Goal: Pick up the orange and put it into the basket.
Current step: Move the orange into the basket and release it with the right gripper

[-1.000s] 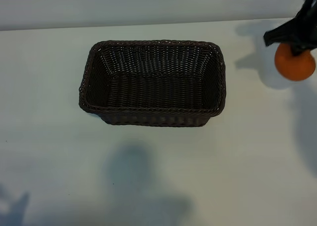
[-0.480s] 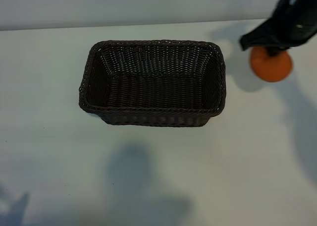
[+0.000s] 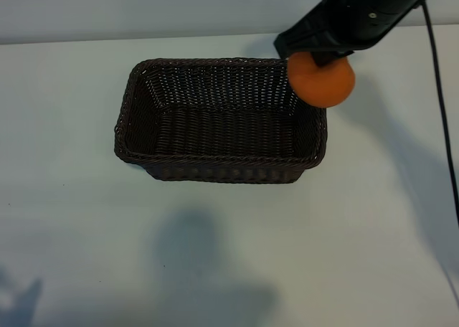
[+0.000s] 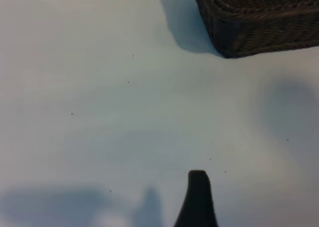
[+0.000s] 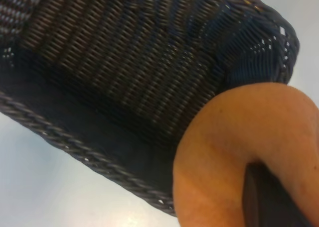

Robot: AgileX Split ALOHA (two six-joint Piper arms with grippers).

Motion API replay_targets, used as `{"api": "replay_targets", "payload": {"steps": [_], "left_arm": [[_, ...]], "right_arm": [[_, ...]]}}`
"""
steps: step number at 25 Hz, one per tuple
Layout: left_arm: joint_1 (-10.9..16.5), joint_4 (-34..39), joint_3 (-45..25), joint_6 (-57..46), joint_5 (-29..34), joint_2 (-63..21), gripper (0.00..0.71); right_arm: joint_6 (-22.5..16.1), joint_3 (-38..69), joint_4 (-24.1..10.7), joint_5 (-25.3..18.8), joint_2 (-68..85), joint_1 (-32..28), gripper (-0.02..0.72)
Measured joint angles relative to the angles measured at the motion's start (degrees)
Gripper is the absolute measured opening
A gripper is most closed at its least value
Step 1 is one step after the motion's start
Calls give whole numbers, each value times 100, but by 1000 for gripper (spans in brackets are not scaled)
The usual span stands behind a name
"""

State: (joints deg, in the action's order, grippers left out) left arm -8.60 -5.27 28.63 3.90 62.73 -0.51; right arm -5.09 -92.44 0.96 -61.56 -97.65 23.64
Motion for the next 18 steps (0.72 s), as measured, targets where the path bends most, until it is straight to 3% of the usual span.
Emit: {"api": "replay_targets", "payload": {"steps": [12, 18], "left_arm": [[0, 0, 0, 0, 0, 0, 590], [0, 0, 0, 0, 0, 0, 590]], "right_arm": [[128, -504, 27, 192, -1253, 461, 74], [145, -640, 33, 585, -1967, 556, 74]]}}
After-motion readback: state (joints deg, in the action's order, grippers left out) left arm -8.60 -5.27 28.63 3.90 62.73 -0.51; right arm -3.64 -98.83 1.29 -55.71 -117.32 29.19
